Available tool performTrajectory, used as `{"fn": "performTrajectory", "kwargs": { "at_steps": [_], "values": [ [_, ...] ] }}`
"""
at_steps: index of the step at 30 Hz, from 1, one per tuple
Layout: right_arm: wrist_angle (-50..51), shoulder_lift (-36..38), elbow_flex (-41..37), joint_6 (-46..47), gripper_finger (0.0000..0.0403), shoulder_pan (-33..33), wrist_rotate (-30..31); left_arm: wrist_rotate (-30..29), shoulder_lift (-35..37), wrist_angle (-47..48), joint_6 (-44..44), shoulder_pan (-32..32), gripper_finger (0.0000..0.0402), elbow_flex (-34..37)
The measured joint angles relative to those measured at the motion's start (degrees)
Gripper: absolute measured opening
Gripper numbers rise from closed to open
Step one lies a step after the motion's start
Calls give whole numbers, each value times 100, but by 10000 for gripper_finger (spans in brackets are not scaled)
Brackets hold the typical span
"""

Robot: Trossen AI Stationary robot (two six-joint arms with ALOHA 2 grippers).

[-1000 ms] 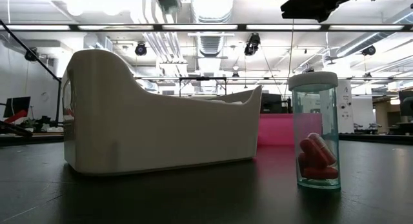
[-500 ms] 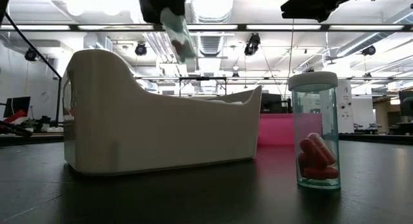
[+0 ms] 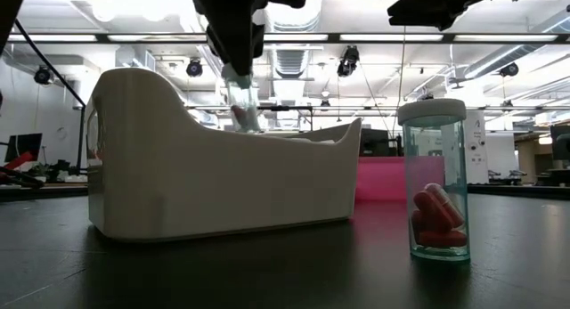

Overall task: Pick and place medicine bottles into bin by pill shape (circle, oval)
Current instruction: Put the left blue capsule bottle into the white bin

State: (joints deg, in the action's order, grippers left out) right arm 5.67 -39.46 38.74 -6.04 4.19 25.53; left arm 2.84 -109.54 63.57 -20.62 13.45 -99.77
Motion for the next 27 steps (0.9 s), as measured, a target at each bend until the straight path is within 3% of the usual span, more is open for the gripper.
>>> {"fn": "performTrajectory", "kwargs": {
  "at_steps": [13,19,27],
  "values": [
    [2,0,0,-17,224,0,1,-21,-293,317,149,24,101,81],
    [2,0,0,-20,224,0,3,-605,-275,365,193,64,101,79],
    [3,0,0,-21,224,0,3,-626,-264,351,209,92,101,146]
  ]
}}
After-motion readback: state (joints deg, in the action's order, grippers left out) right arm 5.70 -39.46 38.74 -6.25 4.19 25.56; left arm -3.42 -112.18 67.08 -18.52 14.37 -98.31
